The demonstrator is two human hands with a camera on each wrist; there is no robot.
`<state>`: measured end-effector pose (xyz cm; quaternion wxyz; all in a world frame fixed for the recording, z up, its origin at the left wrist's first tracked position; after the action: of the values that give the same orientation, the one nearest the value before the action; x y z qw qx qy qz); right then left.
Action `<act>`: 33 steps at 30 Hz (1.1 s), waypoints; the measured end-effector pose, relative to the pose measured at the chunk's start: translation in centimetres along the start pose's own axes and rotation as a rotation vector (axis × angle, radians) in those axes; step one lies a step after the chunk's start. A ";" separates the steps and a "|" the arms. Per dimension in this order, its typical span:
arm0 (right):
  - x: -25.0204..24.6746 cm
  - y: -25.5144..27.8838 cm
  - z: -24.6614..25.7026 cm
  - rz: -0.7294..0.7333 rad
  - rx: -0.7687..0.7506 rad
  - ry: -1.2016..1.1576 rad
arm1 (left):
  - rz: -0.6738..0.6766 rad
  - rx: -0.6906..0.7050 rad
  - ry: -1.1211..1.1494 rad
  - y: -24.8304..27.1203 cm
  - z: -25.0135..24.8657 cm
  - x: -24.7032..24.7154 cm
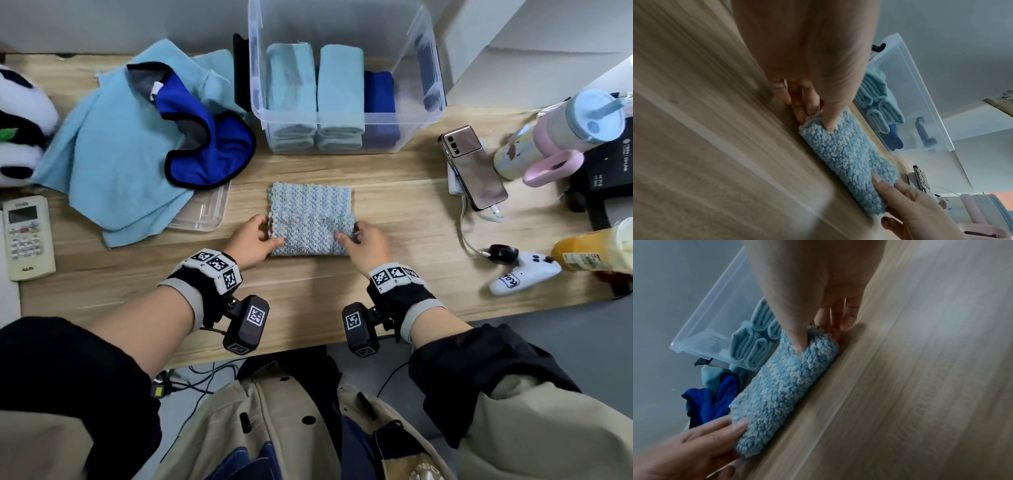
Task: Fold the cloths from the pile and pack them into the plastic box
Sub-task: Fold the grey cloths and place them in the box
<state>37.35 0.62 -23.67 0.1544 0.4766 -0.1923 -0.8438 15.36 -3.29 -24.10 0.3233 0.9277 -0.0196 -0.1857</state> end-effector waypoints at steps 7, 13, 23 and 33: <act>-2.0 0.7 1.7 -0.271 -0.070 0.117 | -0.028 -0.087 -0.101 -0.9 0.3 0.1; 1.3 3.4 5.9 0.029 -0.626 0.610 | 0.128 -0.211 0.057 0.1 0.4 0.9; 2.2 2.8 8.0 0.397 -0.518 0.456 | -0.160 -0.318 0.376 2.6 3.5 -3.3; 0.2 -1.8 8.5 0.006 -0.395 0.475 | 0.005 -0.470 0.501 4.8 4.1 -1.2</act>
<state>29.80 3.63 -20.68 0.2870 0.6206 0.0157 -0.7295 13.17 -9.36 -23.75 0.5232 0.8447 0.1017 0.0493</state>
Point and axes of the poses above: each hand's wrist, its own y-axis away from the middle knuckle, its own x-axis out of the palm, z = x × y, the point moved 7 cm from there along -y, towards the middle knuckle, and after that the axes turned 7 degrees about y, right-handed, at the moved point
